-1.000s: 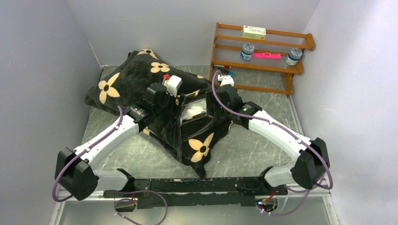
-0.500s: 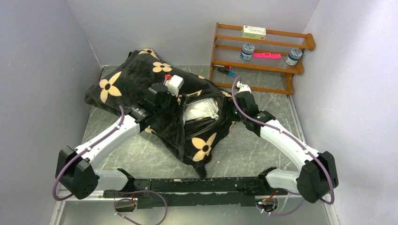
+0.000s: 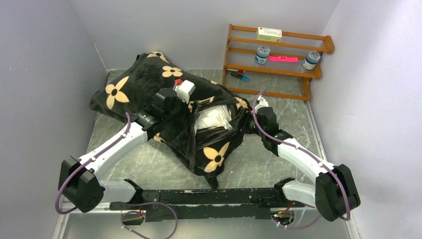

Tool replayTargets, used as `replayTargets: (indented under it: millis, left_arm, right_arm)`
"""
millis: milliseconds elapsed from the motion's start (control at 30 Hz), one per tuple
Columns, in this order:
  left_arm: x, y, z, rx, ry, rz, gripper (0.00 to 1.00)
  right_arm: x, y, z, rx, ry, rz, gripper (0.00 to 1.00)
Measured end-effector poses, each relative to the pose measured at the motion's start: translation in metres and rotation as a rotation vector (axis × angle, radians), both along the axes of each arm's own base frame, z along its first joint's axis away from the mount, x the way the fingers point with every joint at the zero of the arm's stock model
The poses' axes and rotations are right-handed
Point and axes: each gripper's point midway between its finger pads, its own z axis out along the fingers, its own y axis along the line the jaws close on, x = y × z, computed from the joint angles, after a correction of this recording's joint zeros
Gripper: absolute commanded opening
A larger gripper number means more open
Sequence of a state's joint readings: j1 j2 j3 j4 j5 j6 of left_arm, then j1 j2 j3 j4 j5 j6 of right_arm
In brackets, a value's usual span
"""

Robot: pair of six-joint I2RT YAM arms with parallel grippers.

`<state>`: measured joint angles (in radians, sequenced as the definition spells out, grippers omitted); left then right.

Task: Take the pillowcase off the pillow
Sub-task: Remove the pillow from the pillowcase.

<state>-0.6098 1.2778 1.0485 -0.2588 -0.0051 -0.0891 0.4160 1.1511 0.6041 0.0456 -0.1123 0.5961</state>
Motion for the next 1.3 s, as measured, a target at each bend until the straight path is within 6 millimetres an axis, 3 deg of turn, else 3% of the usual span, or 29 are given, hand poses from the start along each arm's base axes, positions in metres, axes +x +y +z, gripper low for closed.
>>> replayTargets:
  millis: [267,633,800,1100,1300]
  left_arm:
    - [-0.016,-0.019,0.005,0.005,-0.003,-0.063,0.96]
    - [-0.089,-0.121,0.060,-0.009,-0.063,-0.304,0.94]
    - [-0.107,-0.154,0.084,-0.076,-0.065,-0.327,0.89]
    - [-0.109,-0.180,0.049,-0.113,0.090,-0.285,0.86]
    - [-0.103,-0.181,0.023,-0.061,0.127,-0.237,0.87]
  right_arm:
    - [0.000,0.009,0.004,0.055,-0.049,0.051,0.60]
    - [-0.002,0.011,0.007,0.073,-0.068,0.069,0.60]
    - [-0.003,0.011,0.006,0.078,-0.074,0.072,0.60]
    - [-0.004,0.011,0.007,0.080,-0.080,0.072,0.60]
    - [-0.004,0.011,0.007,0.083,-0.081,0.071,0.60]
